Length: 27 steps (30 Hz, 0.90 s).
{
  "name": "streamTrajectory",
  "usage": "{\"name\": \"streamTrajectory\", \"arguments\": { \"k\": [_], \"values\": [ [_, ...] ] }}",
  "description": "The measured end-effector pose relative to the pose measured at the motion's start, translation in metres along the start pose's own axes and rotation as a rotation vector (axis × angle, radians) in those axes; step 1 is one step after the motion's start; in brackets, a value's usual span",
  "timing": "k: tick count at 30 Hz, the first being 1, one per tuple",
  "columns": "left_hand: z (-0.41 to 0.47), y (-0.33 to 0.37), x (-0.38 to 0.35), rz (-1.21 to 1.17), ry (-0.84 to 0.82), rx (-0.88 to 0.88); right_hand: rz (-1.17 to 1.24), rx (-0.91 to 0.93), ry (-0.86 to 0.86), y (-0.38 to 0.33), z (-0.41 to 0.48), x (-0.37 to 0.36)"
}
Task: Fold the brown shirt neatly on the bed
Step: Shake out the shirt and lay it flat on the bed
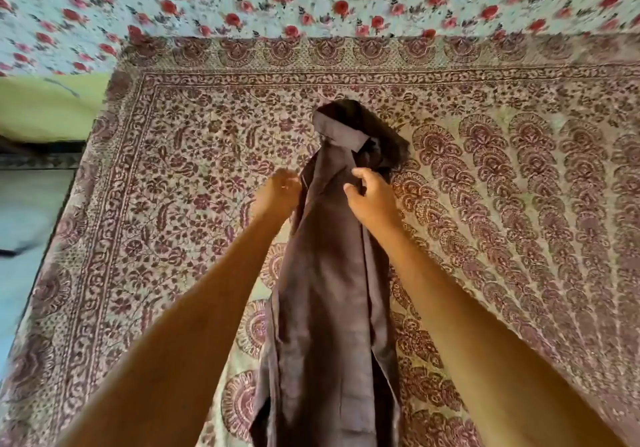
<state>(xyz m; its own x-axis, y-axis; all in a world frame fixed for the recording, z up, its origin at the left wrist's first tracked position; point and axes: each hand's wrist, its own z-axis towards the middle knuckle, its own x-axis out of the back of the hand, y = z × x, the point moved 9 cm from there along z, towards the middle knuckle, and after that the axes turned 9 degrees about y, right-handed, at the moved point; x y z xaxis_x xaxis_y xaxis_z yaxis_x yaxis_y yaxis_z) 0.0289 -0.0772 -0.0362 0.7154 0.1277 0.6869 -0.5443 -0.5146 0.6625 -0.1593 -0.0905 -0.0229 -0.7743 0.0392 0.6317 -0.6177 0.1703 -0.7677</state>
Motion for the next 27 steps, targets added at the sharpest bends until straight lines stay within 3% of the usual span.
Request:
{"name": "streamTrajectory", "arguments": {
  "k": [5,11,15,19,22,27],
  "values": [
    [0.052,-0.018,-0.036,-0.083,0.011,0.079,-0.055,-0.178,0.000,0.020,0.049,-0.035],
    [0.060,-0.011,-0.056,-0.116,0.017,0.042,0.186,-0.330,0.018,0.047,0.060,-0.048],
    [0.043,0.000,-0.053,-0.126,-0.009,-0.023,0.386,-0.532,0.143,0.077,0.054,-0.006],
    [0.023,0.008,-0.047,-0.087,-0.011,-0.076,0.275,-0.642,0.337,0.109,0.043,0.064],
    [0.014,0.004,-0.041,-0.027,0.029,-0.063,0.133,-0.595,0.474,0.128,0.023,0.114],
    [0.010,-0.009,-0.048,0.191,-0.007,-0.072,-0.165,-0.367,0.388,0.150,0.010,0.143]
  ]
}}
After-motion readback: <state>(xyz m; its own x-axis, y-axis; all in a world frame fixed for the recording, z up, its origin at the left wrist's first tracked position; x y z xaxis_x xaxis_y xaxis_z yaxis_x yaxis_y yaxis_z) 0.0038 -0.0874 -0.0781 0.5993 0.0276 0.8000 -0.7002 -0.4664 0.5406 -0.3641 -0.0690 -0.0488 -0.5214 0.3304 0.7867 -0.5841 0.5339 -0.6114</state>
